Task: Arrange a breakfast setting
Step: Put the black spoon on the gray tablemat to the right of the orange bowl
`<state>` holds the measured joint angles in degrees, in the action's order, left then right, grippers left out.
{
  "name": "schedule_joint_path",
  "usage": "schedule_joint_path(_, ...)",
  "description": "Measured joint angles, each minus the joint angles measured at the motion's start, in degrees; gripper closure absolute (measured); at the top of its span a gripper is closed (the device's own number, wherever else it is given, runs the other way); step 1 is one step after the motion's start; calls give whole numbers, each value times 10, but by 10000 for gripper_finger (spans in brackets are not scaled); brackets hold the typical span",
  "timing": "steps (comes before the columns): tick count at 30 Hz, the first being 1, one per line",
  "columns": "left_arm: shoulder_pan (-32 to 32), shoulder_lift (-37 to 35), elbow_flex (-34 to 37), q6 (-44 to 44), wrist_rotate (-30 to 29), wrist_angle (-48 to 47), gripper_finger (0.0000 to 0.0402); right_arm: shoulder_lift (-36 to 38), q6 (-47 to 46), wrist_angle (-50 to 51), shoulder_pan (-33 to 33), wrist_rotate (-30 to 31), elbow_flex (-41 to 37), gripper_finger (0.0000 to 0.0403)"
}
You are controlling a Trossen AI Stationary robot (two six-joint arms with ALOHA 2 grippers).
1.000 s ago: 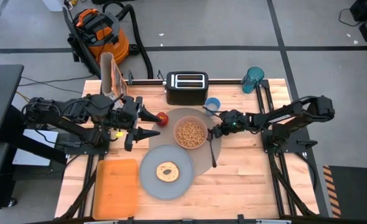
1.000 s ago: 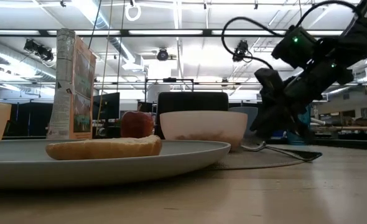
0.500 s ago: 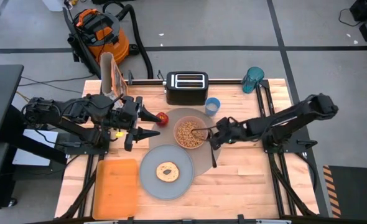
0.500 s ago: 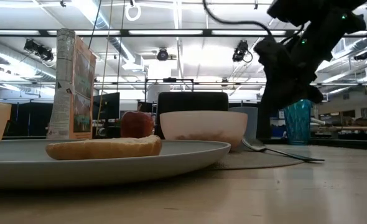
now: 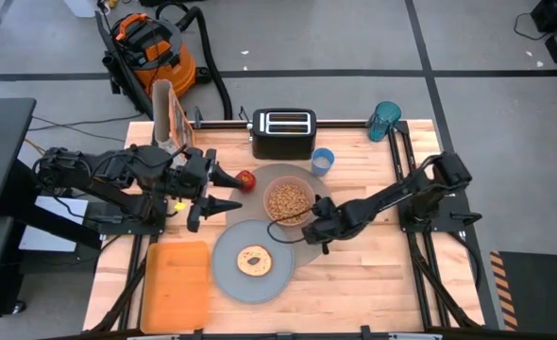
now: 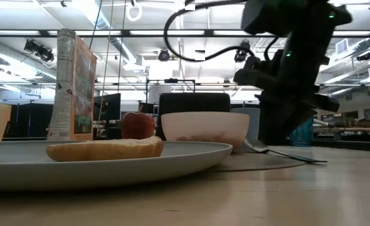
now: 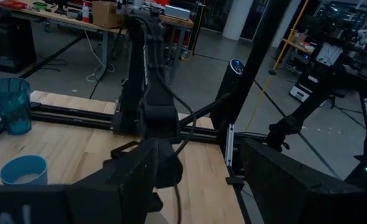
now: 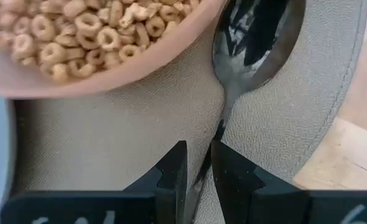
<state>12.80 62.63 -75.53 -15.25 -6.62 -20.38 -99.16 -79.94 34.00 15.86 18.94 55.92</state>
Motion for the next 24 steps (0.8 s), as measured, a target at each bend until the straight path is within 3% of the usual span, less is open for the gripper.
schedule_joint_path(15, 4, 0, 0, 0, 0, 0, 164, -35, -15, 33, -49, -42, 21, 321)
schedule_joint_path(24, 13, 0, 0, 12, -1, 0, 164, -36, -59, 38, -55, -59, 21, 360)
